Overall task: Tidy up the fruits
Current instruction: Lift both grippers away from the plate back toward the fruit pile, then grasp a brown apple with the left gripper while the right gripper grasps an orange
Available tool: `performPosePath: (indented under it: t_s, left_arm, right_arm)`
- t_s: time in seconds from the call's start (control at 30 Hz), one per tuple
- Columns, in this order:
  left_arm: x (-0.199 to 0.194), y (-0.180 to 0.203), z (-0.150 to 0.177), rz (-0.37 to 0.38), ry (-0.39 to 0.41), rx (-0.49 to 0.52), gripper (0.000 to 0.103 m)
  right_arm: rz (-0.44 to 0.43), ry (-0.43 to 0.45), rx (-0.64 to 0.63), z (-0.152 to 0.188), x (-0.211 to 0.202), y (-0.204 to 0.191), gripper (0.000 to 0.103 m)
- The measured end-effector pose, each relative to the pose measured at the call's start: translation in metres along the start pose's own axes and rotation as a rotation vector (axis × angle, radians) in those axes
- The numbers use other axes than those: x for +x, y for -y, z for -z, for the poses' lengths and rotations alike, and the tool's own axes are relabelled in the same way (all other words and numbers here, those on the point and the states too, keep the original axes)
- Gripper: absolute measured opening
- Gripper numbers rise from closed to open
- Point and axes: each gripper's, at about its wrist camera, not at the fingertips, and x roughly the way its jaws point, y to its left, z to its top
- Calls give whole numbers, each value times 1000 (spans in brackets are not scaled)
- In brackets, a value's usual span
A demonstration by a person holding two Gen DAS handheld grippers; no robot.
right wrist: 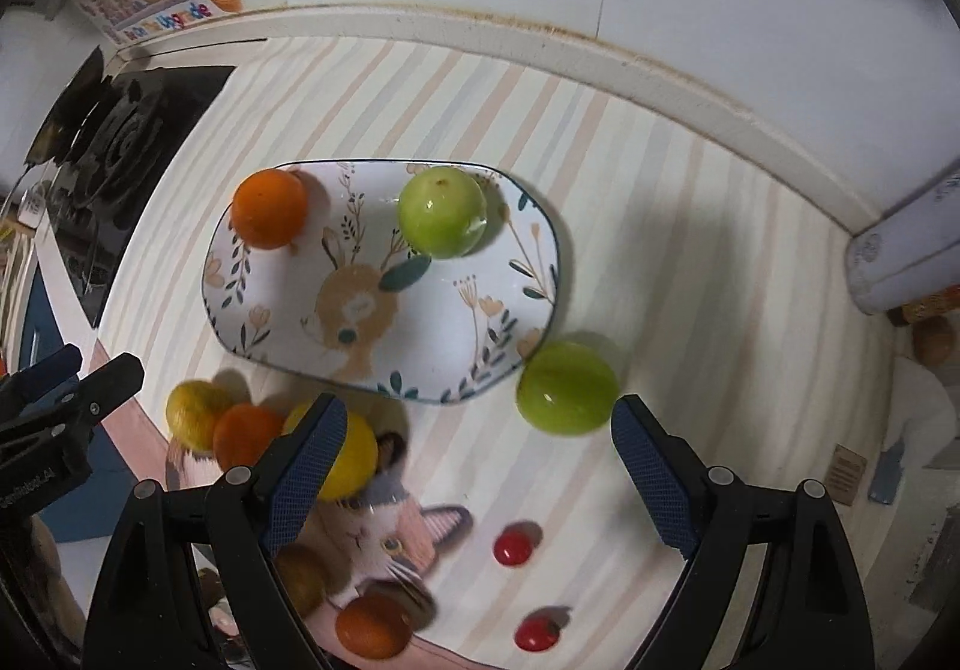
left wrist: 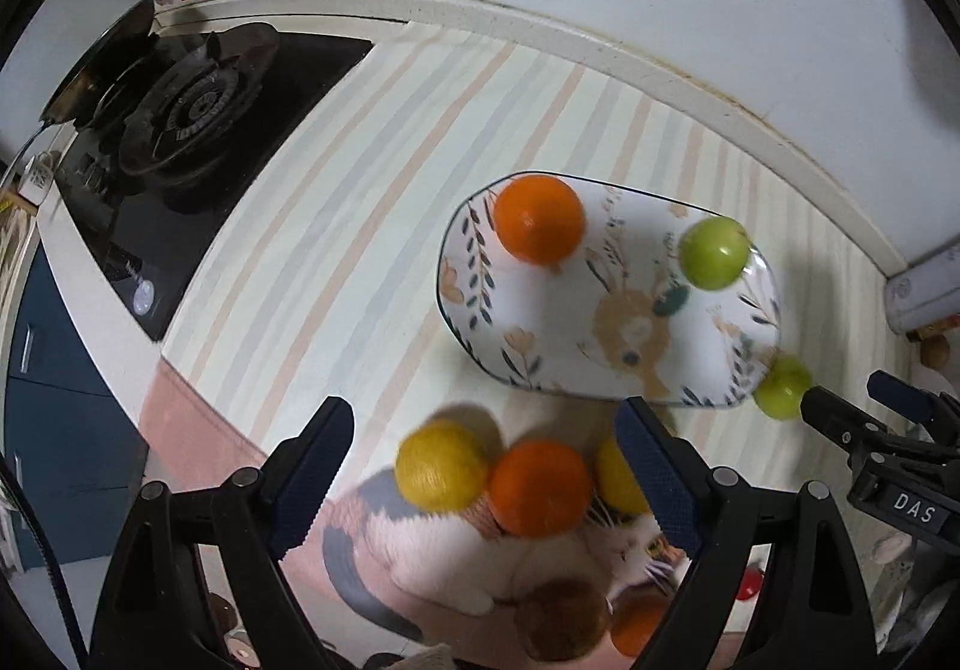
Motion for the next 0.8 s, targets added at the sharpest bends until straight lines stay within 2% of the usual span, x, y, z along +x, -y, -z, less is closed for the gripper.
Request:
performPosePath:
  t_s: [0.27, 0.53, 0.8]
  left_arm:
    - [-51, 7, 32, 6, 88, 3, 89]
    - [-95, 17, 58, 22, 159, 11, 89]
    - [-127, 18, 82, 35, 212, -7, 89]
  right_arm:
    - [-3, 100, -45, 41, -57, 1, 92]
    - [-52, 172, -60, 77, -113, 4, 92]
    - [-98, 226, -59, 94, -153, 10, 92]
